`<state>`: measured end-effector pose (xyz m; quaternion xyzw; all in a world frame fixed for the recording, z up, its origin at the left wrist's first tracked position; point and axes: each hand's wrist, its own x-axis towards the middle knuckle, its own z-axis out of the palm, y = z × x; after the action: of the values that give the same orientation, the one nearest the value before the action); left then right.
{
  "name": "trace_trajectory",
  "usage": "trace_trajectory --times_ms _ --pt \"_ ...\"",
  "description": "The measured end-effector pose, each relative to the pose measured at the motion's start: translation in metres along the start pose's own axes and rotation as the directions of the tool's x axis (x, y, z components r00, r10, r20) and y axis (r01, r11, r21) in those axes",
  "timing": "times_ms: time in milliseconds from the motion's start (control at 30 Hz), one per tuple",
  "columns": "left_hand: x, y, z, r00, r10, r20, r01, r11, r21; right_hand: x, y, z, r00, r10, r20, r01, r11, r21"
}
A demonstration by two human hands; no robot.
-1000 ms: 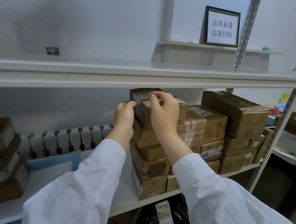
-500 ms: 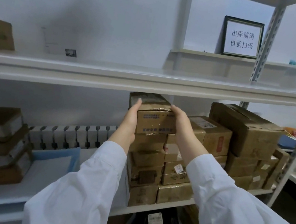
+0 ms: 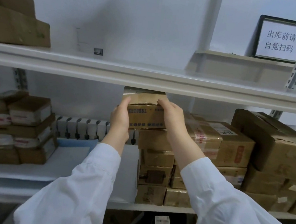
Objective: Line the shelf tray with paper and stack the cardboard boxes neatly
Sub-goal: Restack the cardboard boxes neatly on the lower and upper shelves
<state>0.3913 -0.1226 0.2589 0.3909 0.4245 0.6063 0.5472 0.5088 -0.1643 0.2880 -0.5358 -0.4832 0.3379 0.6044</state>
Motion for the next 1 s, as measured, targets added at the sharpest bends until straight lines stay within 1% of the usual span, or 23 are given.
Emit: trace_trajectory --times_ms 133,300,400,533,633,800,1000 --pt "-0.001 0.005 -0.026 0.994 0.063 -0.091 -0.067 0.997 -0.037 -0.003 0.001 0.023 0.994 0.005 0.112 -0.003 1.000 -0.012" --pt "0.004 0.005 -0.075 0.969 0.065 -0.240 -0.091 0.991 -0.098 -0.012 0.006 0.065 0.970 -0.017 0.241 0.024 0.999 -0.027" --pt "0.014 0.003 -0.104 0.948 0.061 -0.314 -0.100 0.989 -0.109 -0.015 0.011 0.092 0.957 0.004 0.289 -0.001 1.000 -0.010" --pt "0.036 0.000 -0.143 0.944 0.034 -0.327 -0.076 0.990 -0.118 -0.011 0.023 0.133 0.947 0.098 0.306 -0.098 0.995 -0.013" --pt "0.052 -0.001 -0.170 0.945 0.003 -0.328 -0.045 0.992 -0.119 -0.003 0.030 0.161 0.931 0.220 0.293 -0.229 0.973 -0.004" --pt "0.079 -0.007 -0.211 0.951 -0.016 -0.307 -0.013 0.996 -0.093 0.007 0.043 0.211 0.870 0.414 0.267 -0.428 0.904 -0.003" --pt "0.101 -0.037 -0.265 0.948 -0.106 -0.299 0.106 0.994 -0.016 0.005 0.079 0.247 0.768 0.564 0.303 -0.574 0.816 -0.067"
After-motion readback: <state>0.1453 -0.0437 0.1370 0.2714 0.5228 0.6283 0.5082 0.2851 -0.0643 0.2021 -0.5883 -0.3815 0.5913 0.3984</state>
